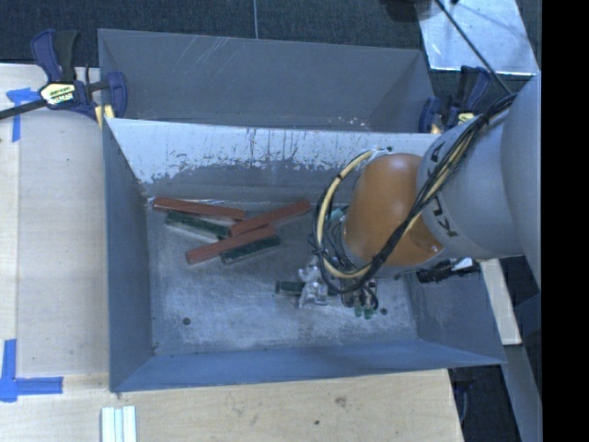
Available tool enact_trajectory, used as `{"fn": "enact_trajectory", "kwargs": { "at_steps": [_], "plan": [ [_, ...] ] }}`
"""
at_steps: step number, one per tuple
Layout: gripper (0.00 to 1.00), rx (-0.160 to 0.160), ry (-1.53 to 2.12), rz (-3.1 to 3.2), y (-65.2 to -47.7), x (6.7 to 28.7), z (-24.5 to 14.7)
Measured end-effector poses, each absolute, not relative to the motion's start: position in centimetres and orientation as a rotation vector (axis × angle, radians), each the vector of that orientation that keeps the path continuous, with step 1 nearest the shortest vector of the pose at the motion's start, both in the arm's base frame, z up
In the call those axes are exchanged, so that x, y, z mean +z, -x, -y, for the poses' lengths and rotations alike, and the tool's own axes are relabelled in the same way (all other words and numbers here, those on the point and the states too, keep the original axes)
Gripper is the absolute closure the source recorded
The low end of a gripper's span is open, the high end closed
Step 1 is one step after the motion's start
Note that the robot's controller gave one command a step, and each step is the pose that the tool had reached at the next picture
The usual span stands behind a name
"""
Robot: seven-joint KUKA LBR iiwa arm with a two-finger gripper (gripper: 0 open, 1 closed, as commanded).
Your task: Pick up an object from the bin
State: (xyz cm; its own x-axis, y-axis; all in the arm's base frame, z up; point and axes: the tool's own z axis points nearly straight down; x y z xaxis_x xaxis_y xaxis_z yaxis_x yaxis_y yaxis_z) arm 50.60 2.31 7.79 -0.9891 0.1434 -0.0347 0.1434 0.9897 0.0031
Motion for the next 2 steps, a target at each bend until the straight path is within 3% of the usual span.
{"fn": "enact_trajectory", "kwargs": {
  "at_steps": [2],
  "plan": [
    [1.0, -0.002, -0.222, -3.133, -50.0, 9.3, -2.3]
  ]
}}
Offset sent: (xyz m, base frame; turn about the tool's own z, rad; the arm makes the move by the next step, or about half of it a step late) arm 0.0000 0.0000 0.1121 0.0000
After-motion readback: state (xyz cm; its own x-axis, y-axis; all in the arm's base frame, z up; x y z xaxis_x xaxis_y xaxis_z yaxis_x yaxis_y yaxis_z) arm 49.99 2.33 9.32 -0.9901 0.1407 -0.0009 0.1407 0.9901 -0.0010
